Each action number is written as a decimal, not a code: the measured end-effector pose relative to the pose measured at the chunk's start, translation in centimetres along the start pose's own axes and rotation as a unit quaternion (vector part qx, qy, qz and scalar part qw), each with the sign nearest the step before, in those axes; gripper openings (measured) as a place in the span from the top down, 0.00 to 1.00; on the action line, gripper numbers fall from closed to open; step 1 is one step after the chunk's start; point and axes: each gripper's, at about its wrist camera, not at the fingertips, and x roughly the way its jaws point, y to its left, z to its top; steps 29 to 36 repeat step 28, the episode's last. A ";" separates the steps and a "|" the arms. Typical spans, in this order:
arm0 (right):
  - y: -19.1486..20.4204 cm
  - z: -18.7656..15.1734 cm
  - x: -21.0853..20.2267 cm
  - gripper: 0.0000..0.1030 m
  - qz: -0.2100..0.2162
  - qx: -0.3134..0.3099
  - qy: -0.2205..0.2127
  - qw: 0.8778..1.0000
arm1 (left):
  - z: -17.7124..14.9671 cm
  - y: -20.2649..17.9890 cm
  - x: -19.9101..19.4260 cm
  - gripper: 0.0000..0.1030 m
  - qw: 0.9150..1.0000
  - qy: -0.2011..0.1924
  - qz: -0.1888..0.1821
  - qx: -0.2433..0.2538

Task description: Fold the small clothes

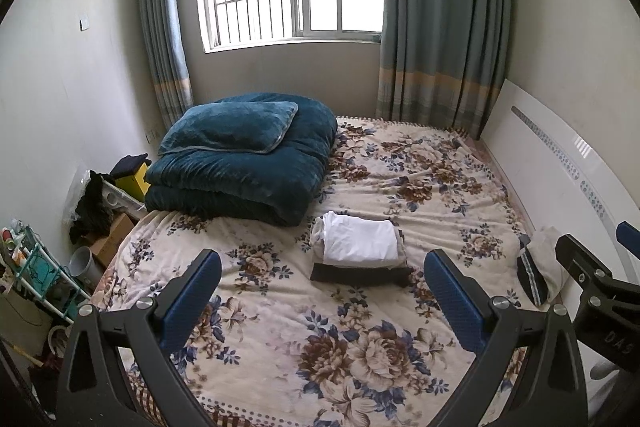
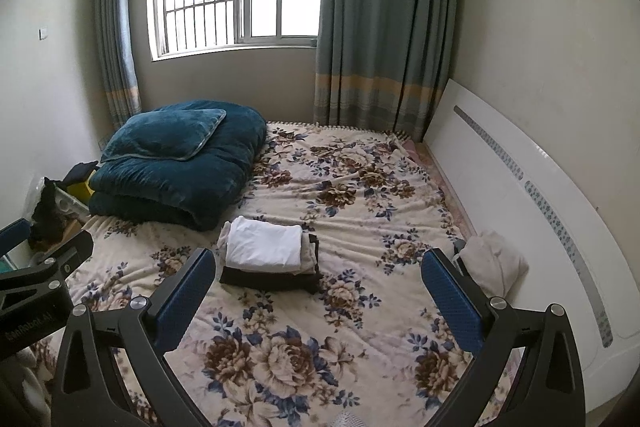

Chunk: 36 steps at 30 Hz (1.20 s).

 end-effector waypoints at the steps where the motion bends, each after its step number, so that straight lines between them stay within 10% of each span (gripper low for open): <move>1: 0.0 0.0 0.0 0.00 0.000 0.001 0.000 1.000 | 0.1 0.0 -0.1 0.00 1.000 -0.001 0.000 0.000; 36: -0.3 -0.5 -0.8 0.00 -0.003 0.012 -0.005 1.000 | 1.3 -0.1 -1.2 0.00 1.000 -0.014 0.007 0.004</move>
